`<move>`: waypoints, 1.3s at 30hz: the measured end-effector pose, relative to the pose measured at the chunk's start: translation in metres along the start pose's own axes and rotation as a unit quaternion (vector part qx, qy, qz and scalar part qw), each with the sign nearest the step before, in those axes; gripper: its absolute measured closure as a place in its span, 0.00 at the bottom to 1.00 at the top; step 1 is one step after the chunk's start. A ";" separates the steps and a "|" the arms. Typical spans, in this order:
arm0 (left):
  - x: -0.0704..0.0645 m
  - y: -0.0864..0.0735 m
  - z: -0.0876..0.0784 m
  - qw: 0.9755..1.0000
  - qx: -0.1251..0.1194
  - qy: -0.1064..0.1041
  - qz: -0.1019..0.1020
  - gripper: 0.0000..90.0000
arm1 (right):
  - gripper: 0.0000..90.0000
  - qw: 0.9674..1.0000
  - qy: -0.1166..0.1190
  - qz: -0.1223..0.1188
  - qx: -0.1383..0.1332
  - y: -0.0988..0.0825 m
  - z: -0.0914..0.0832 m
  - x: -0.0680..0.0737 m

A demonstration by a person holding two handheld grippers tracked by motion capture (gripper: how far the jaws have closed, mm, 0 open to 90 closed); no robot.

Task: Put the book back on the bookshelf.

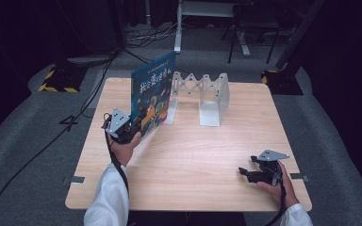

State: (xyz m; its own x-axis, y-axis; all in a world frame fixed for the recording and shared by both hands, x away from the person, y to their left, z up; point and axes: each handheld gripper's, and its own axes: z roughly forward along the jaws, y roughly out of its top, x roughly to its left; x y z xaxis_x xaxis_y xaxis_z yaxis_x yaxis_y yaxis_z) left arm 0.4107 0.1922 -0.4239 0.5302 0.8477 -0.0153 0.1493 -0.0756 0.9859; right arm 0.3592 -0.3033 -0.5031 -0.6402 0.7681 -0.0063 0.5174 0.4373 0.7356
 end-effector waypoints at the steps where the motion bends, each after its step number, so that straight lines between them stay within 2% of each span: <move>1: -0.001 -0.002 0.002 1.000 0.009 -0.003 0.005 0.91 | 0.27 1.000 0.001 0.000 0.000 0.000 0.000 0.000; 2: -0.001 -0.002 0.002 1.000 0.009 -0.003 0.005 0.91 | 0.27 1.000 0.001 0.000 0.000 0.000 0.000 0.000; 8: -0.004 -0.013 0.014 0.999 0.049 -0.001 0.016 0.91 | 0.27 1.000 0.002 -0.002 0.000 0.000 0.000 0.000; 17: -0.007 -0.010 0.031 0.998 0.058 0.011 0.010 0.91 | 0.27 1.000 0.003 -0.002 0.000 0.000 0.000 0.000; 18: -0.007 -0.010 0.034 0.998 0.058 0.015 0.004 0.91 | 0.27 1.000 0.003 -0.002 0.000 0.000 0.000 0.000; 19: -0.007 -0.009 0.037 0.998 0.062 0.016 0.009 0.91 | 0.27 1.000 0.003 -0.003 0.000 0.000 0.000 0.000; 23: -0.008 -0.006 0.046 0.997 0.069 0.024 0.004 0.91 | 0.27 1.000 0.003 -0.003 0.000 0.000 0.000 0.000; 26: -0.008 -0.002 0.051 0.997 0.077 0.028 0.008 0.91 | 0.27 1.000 0.003 -0.003 0.000 0.000 0.000 0.000; 27: -0.009 -0.002 0.056 0.996 0.079 0.033 0.001 0.91 | 0.27 1.000 0.003 -0.003 0.000 0.000 0.000 0.000; 39: -0.008 0.001 0.070 0.995 0.084 0.052 -0.019 0.90 | 0.27 1.000 0.007 -0.007 0.000 0.000 0.000 0.000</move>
State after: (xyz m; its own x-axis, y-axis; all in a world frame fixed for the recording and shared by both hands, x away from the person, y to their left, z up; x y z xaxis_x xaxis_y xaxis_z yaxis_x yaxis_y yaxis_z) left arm 0.4648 0.1482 -0.4347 0.4327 0.9012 -0.0260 0.3092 -0.1213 0.9432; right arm 0.3589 -0.3030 -0.5032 -0.6563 0.7545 -0.0073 0.5074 0.4484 0.7359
